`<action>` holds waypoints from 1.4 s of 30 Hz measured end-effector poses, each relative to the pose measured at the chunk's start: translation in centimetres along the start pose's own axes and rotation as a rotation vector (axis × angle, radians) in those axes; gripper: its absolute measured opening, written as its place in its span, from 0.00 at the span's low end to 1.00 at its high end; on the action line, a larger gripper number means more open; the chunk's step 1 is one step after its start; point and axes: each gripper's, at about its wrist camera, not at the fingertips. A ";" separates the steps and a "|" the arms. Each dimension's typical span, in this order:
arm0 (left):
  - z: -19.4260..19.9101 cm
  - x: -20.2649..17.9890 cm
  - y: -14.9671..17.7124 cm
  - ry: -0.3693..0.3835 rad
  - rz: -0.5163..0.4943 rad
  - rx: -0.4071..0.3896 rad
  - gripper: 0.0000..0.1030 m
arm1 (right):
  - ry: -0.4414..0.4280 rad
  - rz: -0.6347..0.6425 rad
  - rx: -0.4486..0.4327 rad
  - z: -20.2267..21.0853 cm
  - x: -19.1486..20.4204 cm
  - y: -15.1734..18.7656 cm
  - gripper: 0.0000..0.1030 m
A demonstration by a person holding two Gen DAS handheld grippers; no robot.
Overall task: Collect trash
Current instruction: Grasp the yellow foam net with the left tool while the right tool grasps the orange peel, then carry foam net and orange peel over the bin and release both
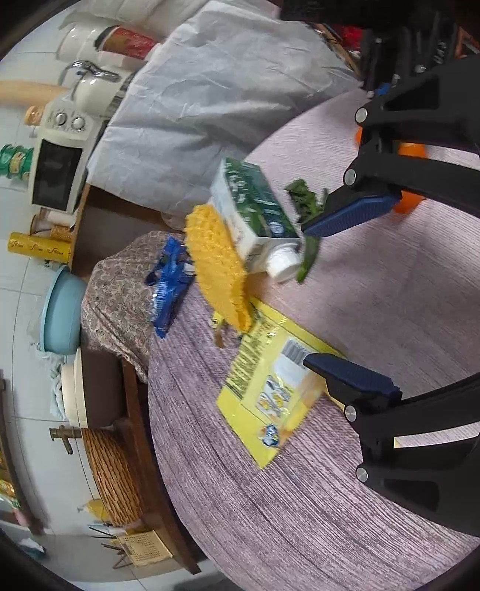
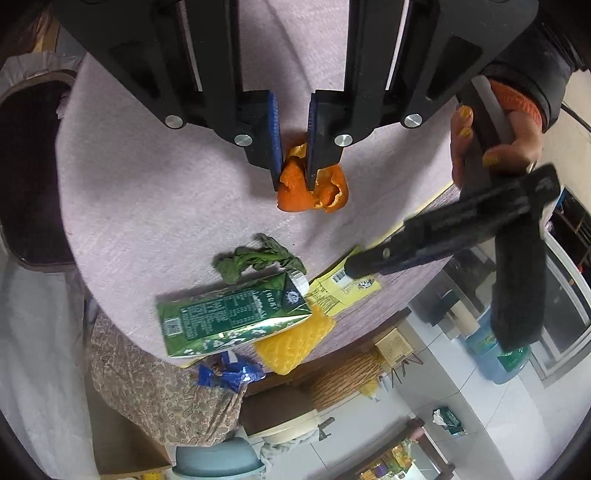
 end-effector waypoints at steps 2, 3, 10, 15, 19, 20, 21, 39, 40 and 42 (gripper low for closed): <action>-0.2 -0.2 -1.0 -0.014 -0.017 -0.021 0.59 | 0.000 -0.014 -0.001 0.4 -0.5 0.2 0.12; -0.4 -0.4 -1.4 -0.024 -0.034 -0.023 0.59 | 0.001 -0.018 0.000 0.6 -0.7 0.3 0.12; -2.0 -1.9 -3.8 0.003 -0.054 -0.036 0.57 | 0.003 -0.031 0.003 0.9 -1.5 0.6 0.12; -3.7 -3.3 -4.6 -0.010 -0.096 -0.012 0.52 | 0.002 -0.035 0.003 0.9 -1.7 0.6 0.12; -4.4 -3.2 -4.7 -0.006 -0.084 0.006 0.25 | 0.005 -0.037 0.002 0.9 -1.9 0.8 0.12; -4.3 -3.1 -4.6 -0.006 -0.079 0.005 0.18 | 0.004 -0.040 0.002 0.9 -2.0 0.8 0.12; -4.2 -3.0 -4.6 -0.011 -0.075 0.002 0.14 | 0.001 -0.043 0.001 0.9 -2.1 0.9 0.12; 4.9 0.5 -2.2 0.045 0.113 -0.149 0.08 | -0.070 -0.024 -0.065 2.9 -1.7 1.3 0.12; 5.2 0.2 -2.0 0.055 0.112 -0.151 0.08 | -0.070 -0.017 -0.074 3.2 -1.6 1.3 0.12; 6.2 -0.9 -1.5 0.087 0.101 -0.161 0.08 | -0.067 -0.007 -0.093 3.9 -1.4 1.4 0.12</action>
Point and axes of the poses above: each gripper's, at about its wrist camera, not at the fingertips, and z roughly against the way its jaws point, x to its left, y to its underside, and after that the axes turned 1 degree about -x, right-handed
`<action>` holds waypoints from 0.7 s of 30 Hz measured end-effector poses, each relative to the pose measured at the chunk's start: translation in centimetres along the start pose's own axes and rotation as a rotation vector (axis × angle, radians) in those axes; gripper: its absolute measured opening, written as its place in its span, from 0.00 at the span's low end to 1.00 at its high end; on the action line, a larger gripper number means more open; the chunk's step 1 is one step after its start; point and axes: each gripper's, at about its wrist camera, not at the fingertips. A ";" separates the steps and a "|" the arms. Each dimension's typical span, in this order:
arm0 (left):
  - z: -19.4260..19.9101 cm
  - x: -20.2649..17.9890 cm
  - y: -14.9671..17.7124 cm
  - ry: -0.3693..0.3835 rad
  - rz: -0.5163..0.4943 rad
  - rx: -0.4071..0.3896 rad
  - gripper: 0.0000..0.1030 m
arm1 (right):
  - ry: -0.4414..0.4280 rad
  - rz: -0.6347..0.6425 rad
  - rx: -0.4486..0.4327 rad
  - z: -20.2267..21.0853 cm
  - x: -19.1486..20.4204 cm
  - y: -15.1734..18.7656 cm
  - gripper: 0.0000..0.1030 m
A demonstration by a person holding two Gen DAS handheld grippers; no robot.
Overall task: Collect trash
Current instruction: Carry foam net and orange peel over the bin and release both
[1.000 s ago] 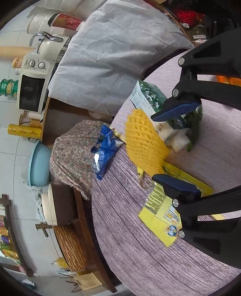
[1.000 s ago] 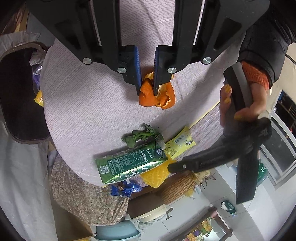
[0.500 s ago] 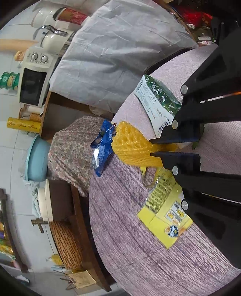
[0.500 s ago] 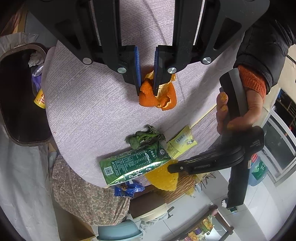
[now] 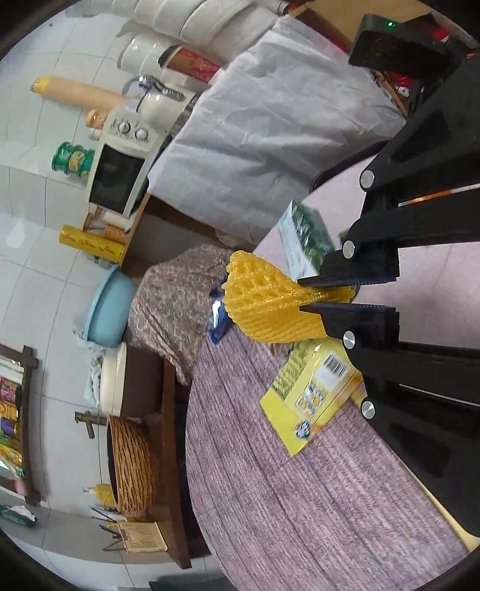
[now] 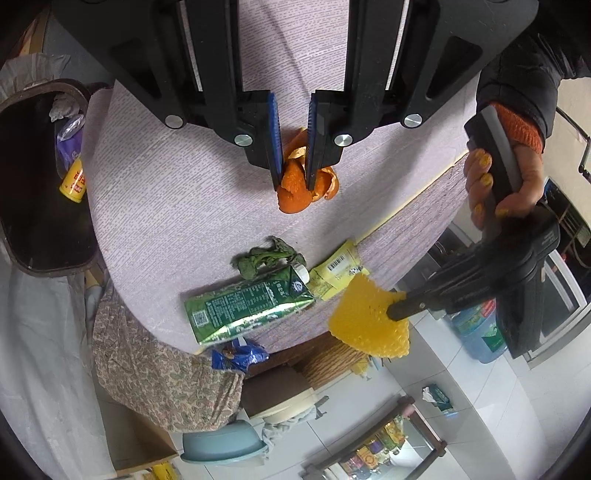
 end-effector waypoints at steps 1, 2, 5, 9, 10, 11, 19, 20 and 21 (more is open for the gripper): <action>0.3 -0.6 0.2 0.016 -0.006 -0.003 0.08 | 0.000 0.000 -0.011 0.4 0.0 0.0 0.12; 0.6 -1.3 0.3 0.033 -0.011 -0.002 0.08 | -0.002 -0.001 -0.024 0.9 0.0 0.0 0.12; 0.8 -3.7 0.8 0.081 -0.037 0.016 0.08 | 0.002 -0.005 -0.056 2.6 -0.7 -0.3 0.12; -0.4 -7.5 1.3 0.169 -0.064 0.058 0.08 | 0.044 -0.028 -0.109 5.4 -2.5 -0.9 0.12; -0.8 -8.3 1.5 0.179 -0.075 0.062 0.08 | 0.060 -0.036 -0.123 6.1 -3.2 -0.9 0.12; -1.3 -9.2 1.7 0.190 -0.085 0.068 0.08 | 0.077 -0.043 -0.135 6.7 -3.8 -1.0 0.12; -7.2 -16.1 2.7 0.304 -0.100 0.186 0.08 | 0.316 -0.159 -0.210 11.2 -12.0 -0.7 0.12; -8.3 -17.2 2.9 0.315 -0.105 0.211 0.08 | 0.347 -0.170 -0.209 11.2 -13.0 -0.6 0.12; -9.4 -18.2 3.3 0.316 -0.114 0.234 0.08 | 0.372 -0.186 -0.207 11.3 -14.2 -0.4 0.12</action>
Point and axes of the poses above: each gripper's, at about its wrist camera, not at the fingertips, and z roughly against the way its jaws point, x to its left, y to its underside, and after that the axes turned 1 degree about -x, right-handed
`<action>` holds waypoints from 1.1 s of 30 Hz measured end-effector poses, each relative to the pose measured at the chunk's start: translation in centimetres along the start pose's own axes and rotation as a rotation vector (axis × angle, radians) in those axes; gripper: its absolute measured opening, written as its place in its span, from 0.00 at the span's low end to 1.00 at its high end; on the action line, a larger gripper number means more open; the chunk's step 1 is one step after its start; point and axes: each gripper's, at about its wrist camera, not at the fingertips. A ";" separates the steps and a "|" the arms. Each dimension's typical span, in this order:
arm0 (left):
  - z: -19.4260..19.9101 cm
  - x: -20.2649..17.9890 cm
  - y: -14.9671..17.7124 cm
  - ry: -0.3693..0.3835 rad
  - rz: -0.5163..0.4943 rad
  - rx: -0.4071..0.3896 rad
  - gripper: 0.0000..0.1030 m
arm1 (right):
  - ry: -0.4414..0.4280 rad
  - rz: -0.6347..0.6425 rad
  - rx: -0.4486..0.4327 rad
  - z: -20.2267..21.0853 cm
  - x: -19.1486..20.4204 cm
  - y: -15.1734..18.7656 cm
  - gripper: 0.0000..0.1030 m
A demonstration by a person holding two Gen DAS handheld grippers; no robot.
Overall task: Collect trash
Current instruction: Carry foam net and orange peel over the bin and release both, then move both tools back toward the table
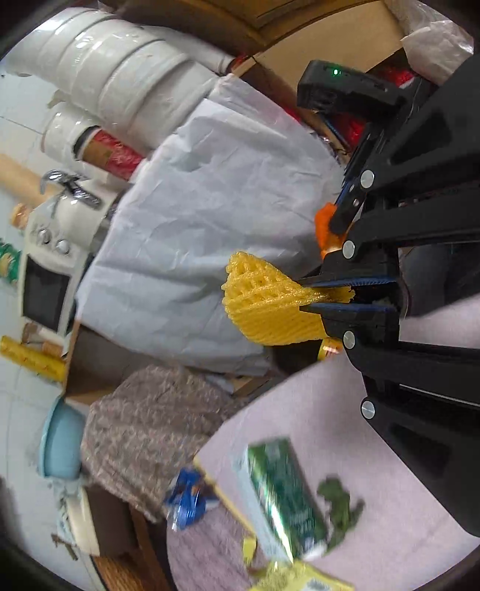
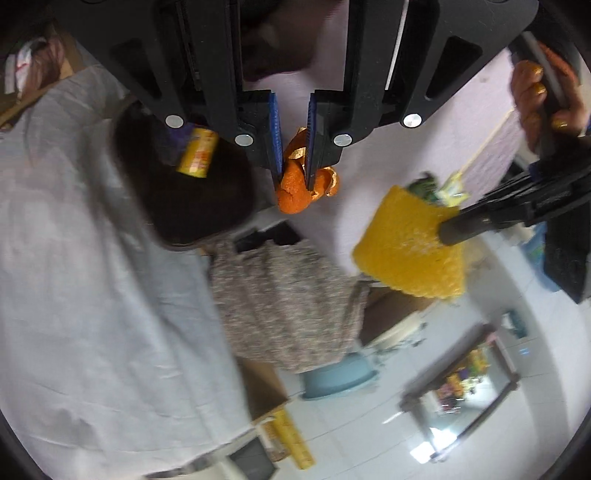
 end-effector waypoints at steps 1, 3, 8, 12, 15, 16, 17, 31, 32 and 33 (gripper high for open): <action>-1.1 -0.4 0.1 -0.003 -0.003 0.020 0.08 | 0.023 -0.017 0.006 -0.4 -1.1 0.0 0.12; -3.9 -1.3 0.3 -0.006 -0.001 0.082 0.08 | 0.061 -0.047 0.025 -1.5 -3.2 0.3 0.12; -9.8 -2.8 1.5 -0.065 -0.025 0.190 0.08 | 0.138 -0.087 0.078 -4.8 -6.8 1.7 0.12; -12.9 -2.6 2.2 -0.088 -0.003 0.254 0.08 | 0.178 -0.093 0.099 -6.6 -8.5 2.8 0.12; -15.0 -2.5 2.4 -0.118 -0.007 0.288 0.08 | 0.196 -0.110 0.118 -7.7 -10.0 3.7 0.12; -15.6 -2.5 2.5 -0.129 -0.010 0.298 0.08 | 0.203 -0.114 0.120 -7.9 -10.4 4.0 0.12; -16.2 -2.5 2.5 -0.138 -0.011 0.306 0.08 | 0.210 -0.116 0.124 -8.3 -10.7 4.3 0.12; -12.8 -3.3 1.6 -0.098 0.015 0.214 0.69 | 0.218 -0.109 0.101 -8.0 -11.0 4.8 0.62; -12.1 -3.6 1.6 -0.095 0.005 0.202 0.72 | 0.209 -0.095 0.099 -7.8 -10.7 4.7 0.64; -11.0 -3.8 1.6 -0.092 -0.010 0.184 0.73 | 0.199 -0.077 0.096 -7.6 -10.2 4.5 0.65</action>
Point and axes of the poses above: each gripper's, at about its wrist camera, not at the fingertips, and z roughly against the way its jaws point, x to its left, y to its underside, and after that the axes turned 1 degree about -x, right-handed
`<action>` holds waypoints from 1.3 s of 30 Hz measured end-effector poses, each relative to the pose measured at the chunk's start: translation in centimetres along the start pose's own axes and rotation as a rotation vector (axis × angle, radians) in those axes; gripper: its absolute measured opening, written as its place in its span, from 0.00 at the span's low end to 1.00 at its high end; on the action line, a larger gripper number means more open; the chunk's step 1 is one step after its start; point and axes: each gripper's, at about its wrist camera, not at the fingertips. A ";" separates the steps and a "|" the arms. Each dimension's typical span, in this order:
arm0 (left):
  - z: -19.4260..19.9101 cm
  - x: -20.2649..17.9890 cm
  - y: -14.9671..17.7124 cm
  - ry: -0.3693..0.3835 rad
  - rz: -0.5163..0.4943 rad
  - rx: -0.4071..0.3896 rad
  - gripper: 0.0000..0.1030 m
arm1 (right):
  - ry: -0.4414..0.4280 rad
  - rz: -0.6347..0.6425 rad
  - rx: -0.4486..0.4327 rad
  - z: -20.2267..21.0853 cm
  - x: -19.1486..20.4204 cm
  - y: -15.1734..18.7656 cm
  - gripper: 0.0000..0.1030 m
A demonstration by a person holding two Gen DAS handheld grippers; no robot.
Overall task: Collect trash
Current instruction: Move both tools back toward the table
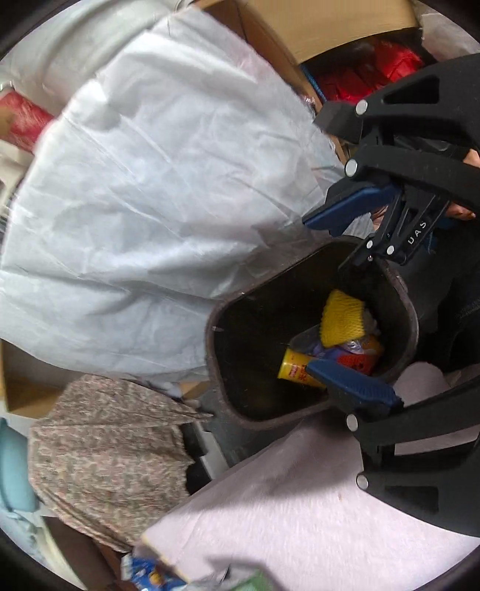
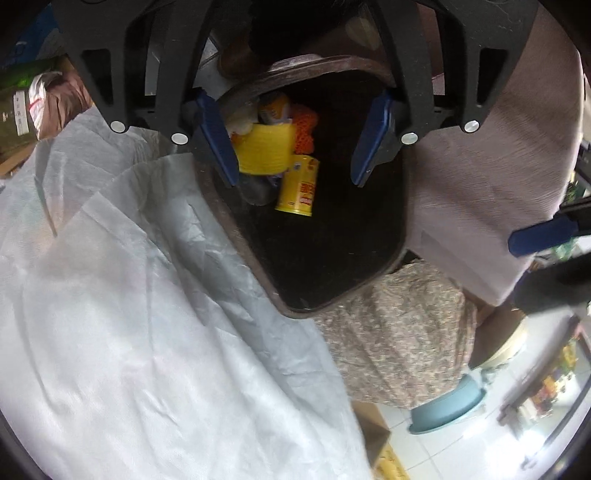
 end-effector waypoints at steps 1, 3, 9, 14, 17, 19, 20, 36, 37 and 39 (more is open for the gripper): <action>0.8 0.0 0.1 0.000 -0.010 -0.017 0.76 | -0.010 0.018 -0.006 0.4 0.6 -0.2 0.67; 2.9 0.5 0.6 -0.006 -0.025 -0.054 0.78 | -0.033 0.044 -0.016 1.1 1.5 -0.6 0.68; 8.2 4.1 1.8 -0.018 0.010 -0.123 0.84 | -0.144 0.160 -0.051 3.5 6.2 -1.9 0.70; 12.5 8.0 3.6 -0.113 0.015 -0.165 0.86 | -0.251 0.260 -0.061 5.0 11.3 -2.5 0.74; 14.7 10.6 4.6 -0.151 0.049 -0.194 0.86 | -0.282 0.318 -0.074 5.8 14.2 -2.3 0.79; 15.7 12.5 5.0 -0.178 0.064 -0.207 0.86 | -0.294 0.343 -0.081 6.1 15.8 -2.2 0.79; 16.1 13.3 5.0 -0.186 0.062 -0.208 0.86 | -0.304 0.347 -0.081 6.3 16.4 -2.1 0.79; 10.3 17.6 -2.8 -0.193 -0.343 0.092 0.86 | -0.310 0.409 -0.041 5.8 19.3 -3.0 0.80; 9.7 17.4 -2.9 -0.203 -0.381 0.112 0.86 | -0.309 0.410 -0.039 5.6 19.3 -3.1 0.80; 8.6 16.9 -3.0 -0.222 -0.449 0.158 0.86 | -0.306 0.410 -0.035 5.3 19.3 -3.2 0.80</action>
Point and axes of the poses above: each gripper's, at about its wrist camera, not at the fingertips, and z roughly against the way its jaws point, x to its left, y to its underside, and after that the axes turned 1 degree about -x, right-handed
